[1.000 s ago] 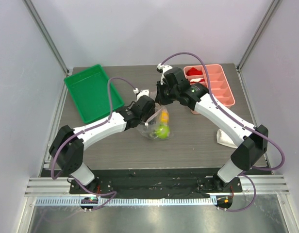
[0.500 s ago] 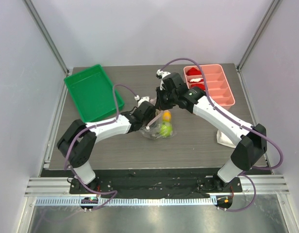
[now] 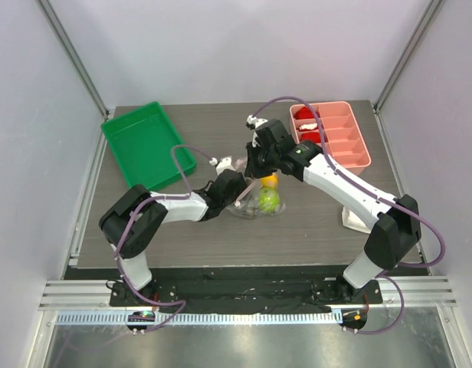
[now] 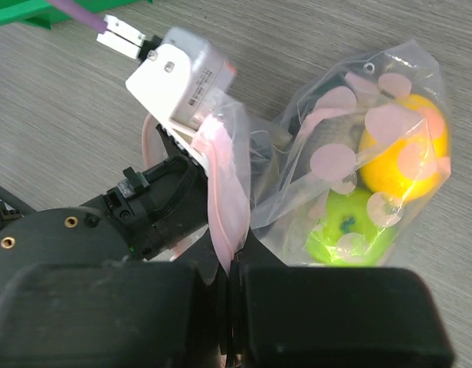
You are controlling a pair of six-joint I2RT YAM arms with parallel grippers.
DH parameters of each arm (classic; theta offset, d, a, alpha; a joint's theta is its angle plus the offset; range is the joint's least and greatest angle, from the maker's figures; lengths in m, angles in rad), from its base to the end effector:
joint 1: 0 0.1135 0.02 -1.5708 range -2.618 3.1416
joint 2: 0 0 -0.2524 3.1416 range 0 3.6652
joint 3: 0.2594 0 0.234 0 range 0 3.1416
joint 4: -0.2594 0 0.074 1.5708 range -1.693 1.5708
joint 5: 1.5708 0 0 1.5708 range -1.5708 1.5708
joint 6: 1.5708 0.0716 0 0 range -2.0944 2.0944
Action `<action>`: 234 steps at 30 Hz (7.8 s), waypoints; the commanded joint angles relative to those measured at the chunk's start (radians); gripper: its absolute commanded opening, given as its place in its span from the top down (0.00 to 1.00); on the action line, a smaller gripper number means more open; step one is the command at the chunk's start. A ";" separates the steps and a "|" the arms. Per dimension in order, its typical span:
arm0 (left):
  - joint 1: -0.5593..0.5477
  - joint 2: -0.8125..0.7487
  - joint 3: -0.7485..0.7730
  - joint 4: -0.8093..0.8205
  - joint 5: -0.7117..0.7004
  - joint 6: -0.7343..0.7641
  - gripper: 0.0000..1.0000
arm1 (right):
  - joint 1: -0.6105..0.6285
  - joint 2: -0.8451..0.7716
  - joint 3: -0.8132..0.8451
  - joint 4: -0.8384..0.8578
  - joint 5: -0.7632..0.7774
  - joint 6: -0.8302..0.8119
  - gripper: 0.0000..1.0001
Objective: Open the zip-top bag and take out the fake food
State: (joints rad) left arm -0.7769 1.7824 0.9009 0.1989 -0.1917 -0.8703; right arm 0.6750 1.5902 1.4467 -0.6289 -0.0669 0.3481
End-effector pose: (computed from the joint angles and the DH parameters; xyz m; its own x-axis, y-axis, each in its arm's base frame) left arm 0.2771 -0.2533 0.1329 -0.7355 -0.3293 -0.5921 0.0318 0.8561 -0.5157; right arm 0.2792 0.2296 0.2914 -0.7376 -0.1544 -0.6574 -0.4354 0.8529 0.2882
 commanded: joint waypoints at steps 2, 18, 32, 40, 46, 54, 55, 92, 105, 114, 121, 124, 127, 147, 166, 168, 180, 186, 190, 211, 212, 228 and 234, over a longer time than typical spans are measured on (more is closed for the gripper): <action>0.014 0.046 -0.069 0.229 -0.077 -0.042 0.54 | -0.009 -0.072 0.023 0.066 0.015 0.006 0.98; 0.008 -0.130 0.009 0.087 -0.089 0.037 1.00 | -0.008 -0.105 -0.097 0.112 0.062 -0.057 0.98; -0.030 -0.253 0.200 -0.340 -0.014 0.195 1.00 | 0.017 -0.116 -0.072 0.097 0.062 -0.058 0.98; 0.043 -0.141 0.178 -0.316 0.303 0.136 0.79 | 0.017 -0.108 -0.051 0.118 -0.014 -0.011 0.98; 0.100 -0.081 0.170 -0.213 0.431 0.102 0.79 | 0.018 -0.090 0.020 0.192 -0.132 0.051 0.98; 0.136 -0.029 0.098 -0.004 0.711 0.031 0.73 | 0.017 -0.010 0.171 0.228 -0.195 0.078 0.98; 0.137 -0.025 0.093 0.020 0.734 0.027 0.71 | 0.017 0.013 0.178 0.228 -0.194 0.072 0.98; 0.105 -0.020 0.050 -0.021 0.801 0.057 0.53 | -0.354 -0.417 -0.894 0.375 -0.105 0.351 0.84; 0.048 0.046 0.082 0.034 0.805 0.031 0.36 | -0.281 -0.181 -0.868 0.713 -0.221 0.414 0.90; 0.028 0.120 0.115 0.076 0.808 -0.001 0.29 | -0.229 -0.098 -0.856 0.860 -0.309 0.488 0.98; 0.025 0.100 0.086 0.094 0.695 0.020 0.22 | -0.186 -0.064 -0.874 0.920 -0.353 0.538 0.98; 0.024 0.081 0.079 0.079 0.629 0.056 0.30 | -0.184 -0.075 -0.893 0.920 -0.353 0.537 0.98; 0.024 0.051 0.078 0.037 0.595 0.080 0.57 | -0.186 -0.101 -0.885 0.859 -0.311 0.494 0.98; 0.025 -0.284 0.121 -0.351 0.440 0.245 1.00 | -0.295 -0.325 -0.922 0.649 -0.152 0.316 0.67; 0.042 -0.307 0.098 -0.217 0.264 -0.070 1.00 | -0.218 -0.386 -1.190 1.050 -0.478 0.450 0.22; 0.042 -0.313 0.089 -0.213 0.270 -0.079 1.00 | -0.216 -0.310 -1.197 1.147 -0.456 0.453 0.22; 0.044 -0.336 0.225 -0.473 0.209 -0.053 1.00 | -0.213 -0.078 -1.132 1.226 -0.365 0.464 0.98; 0.045 -0.333 0.435 -0.849 0.138 0.123 1.00 | -0.216 -0.219 -1.112 1.010 -0.246 0.378 0.98; 0.044 -0.412 0.472 -0.978 0.101 0.259 1.00 | -0.233 -0.294 -1.088 0.917 -0.217 0.345 0.98; 0.458 -0.332 0.377 -0.824 -0.347 0.008 1.00 | -0.264 -0.257 -1.043 0.836 -0.320 0.258 0.98; 0.478 -0.295 0.403 -0.816 -0.338 0.007 1.00 | -0.262 -0.265 -1.046 0.828 -0.317 0.256 0.97; 0.677 0.201 0.684 -0.836 -0.019 0.091 0.74 | -0.264 -0.386 -1.069 0.778 -0.297 0.250 0.95; 0.688 0.261 0.774 -0.966 -0.015 0.070 0.22 | -0.262 -0.381 -1.059 0.778 -0.303 0.250 0.95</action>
State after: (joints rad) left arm -0.0952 2.0033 1.5887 -0.6960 -0.2234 -0.7975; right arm 0.4145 1.2270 0.3767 0.1341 -0.3710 0.6197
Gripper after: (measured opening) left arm 0.734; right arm 0.049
